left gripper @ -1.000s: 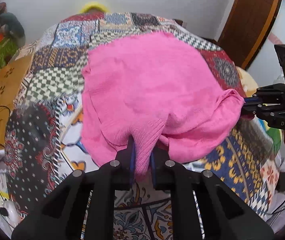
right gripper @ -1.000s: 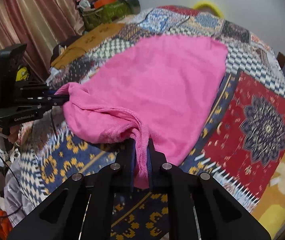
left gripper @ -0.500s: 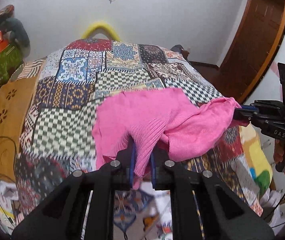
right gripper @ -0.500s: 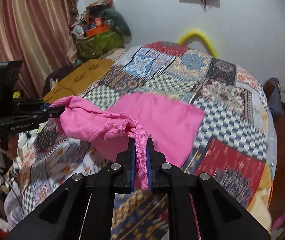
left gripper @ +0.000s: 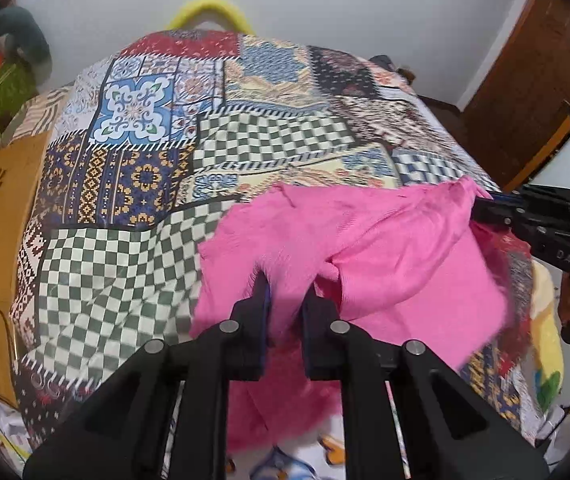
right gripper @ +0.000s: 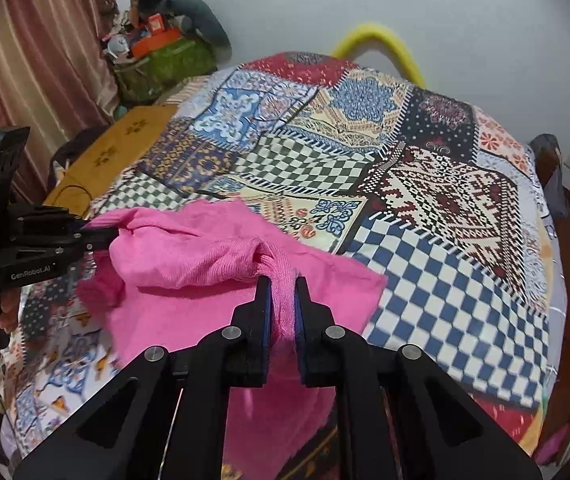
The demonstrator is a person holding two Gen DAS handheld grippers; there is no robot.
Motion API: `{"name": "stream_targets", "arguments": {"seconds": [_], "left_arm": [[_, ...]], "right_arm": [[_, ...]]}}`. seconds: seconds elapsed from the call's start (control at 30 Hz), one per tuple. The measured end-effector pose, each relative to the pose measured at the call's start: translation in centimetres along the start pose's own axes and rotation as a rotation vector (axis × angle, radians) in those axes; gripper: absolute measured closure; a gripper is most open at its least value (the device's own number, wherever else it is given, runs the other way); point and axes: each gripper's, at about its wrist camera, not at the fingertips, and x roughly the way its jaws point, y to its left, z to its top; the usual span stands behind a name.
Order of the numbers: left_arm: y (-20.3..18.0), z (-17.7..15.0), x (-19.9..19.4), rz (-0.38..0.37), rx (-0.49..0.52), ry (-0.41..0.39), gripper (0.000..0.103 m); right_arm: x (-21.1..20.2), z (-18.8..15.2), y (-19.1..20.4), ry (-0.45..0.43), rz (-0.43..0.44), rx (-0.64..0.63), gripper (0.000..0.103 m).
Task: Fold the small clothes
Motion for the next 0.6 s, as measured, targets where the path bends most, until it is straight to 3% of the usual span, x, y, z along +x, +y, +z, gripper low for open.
{"name": "stream_targets", "arguments": {"seconds": [0.03,0.1,0.17,0.27,0.37,0.6], "left_arm": [[0.3,0.2,0.4,0.004,-0.008,0.003,0.089],[1.2,0.7,1.2,0.019,-0.037,0.004,0.077],[2.0,1.1,1.4,0.049,-0.067,-0.017,0.066],[2.6,1.4,1.2,0.081,-0.065,-0.031,0.064],[2.6,0.9,0.4,0.082,-0.056,-0.045,0.053],[1.6,-2.2,-0.1,0.069,-0.032,-0.004,0.051]], "right_arm": [[0.6,0.2,-0.3,0.004,-0.005,0.0,0.092],[1.2,0.5,-0.6,0.003,-0.026,-0.001,0.088],[1.5,0.8,-0.8,-0.013,-0.073,0.0,0.076],[1.0,1.0,-1.2,-0.038,-0.09,0.006,0.06],[-0.1,0.7,-1.3,-0.073,-0.084,0.01,0.06],[-1.3,-1.5,-0.3,-0.052,-0.021,0.025,0.057]]}}
